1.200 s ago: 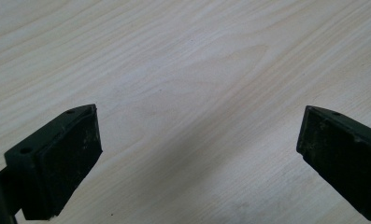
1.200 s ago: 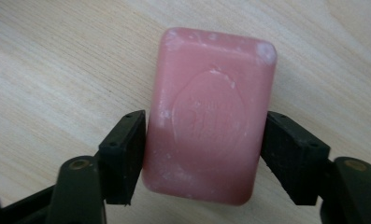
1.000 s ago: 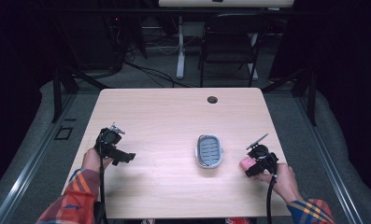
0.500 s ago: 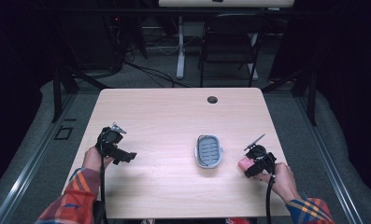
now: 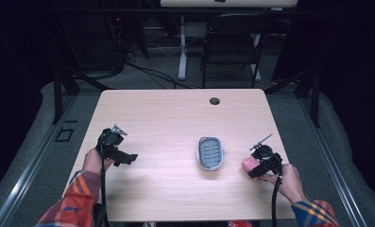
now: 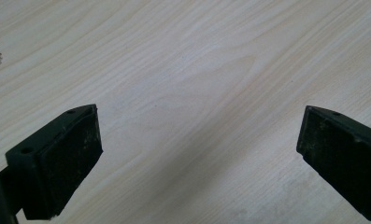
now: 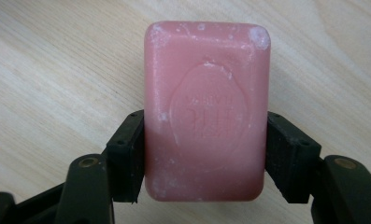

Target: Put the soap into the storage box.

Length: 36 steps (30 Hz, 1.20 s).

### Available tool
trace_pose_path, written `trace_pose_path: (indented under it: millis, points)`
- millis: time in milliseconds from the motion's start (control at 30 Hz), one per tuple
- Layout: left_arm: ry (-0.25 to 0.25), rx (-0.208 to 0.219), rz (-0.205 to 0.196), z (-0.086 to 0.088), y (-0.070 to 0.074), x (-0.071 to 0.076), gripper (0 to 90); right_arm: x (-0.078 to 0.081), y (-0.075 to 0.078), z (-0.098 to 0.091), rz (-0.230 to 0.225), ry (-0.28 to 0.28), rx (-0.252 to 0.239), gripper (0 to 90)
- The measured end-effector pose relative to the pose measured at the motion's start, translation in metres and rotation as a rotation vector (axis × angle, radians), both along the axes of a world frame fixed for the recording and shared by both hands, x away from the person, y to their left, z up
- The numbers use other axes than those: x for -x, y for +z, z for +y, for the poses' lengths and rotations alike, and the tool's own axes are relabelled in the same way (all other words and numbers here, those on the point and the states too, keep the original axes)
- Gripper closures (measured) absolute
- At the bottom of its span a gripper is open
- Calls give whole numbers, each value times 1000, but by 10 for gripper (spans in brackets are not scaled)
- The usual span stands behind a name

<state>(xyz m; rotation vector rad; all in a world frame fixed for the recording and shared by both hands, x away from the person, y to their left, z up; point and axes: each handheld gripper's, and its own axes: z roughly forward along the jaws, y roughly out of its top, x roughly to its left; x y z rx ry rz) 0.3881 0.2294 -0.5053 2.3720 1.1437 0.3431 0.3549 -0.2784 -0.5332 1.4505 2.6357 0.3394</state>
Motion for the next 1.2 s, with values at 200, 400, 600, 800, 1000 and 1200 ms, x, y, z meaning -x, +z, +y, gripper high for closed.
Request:
trace_pose_path:
  millis: [200,400,600,800,1000,1200]
  points:
    - [9,-4,-2,1,0,0,0,-3,4,-8,-13,-21,-40,375]
    - [11,-1,-4,1,0,0,0,-4,4,-13,-1,-25,-66,375]
    - [19,6,1,3,-1,-1,0,-4,3,-15,16,-37,-103,375]
    - [11,-7,0,0,-1,-2,0,-3,6,-18,2,-68,-145,375]
    - [11,14,-20,1,1,-1,0,-7,16,-17,-10,-58,-151,375]
    - [16,14,-26,1,2,1,0,-9,17,-14,-28,-57,-134,374]
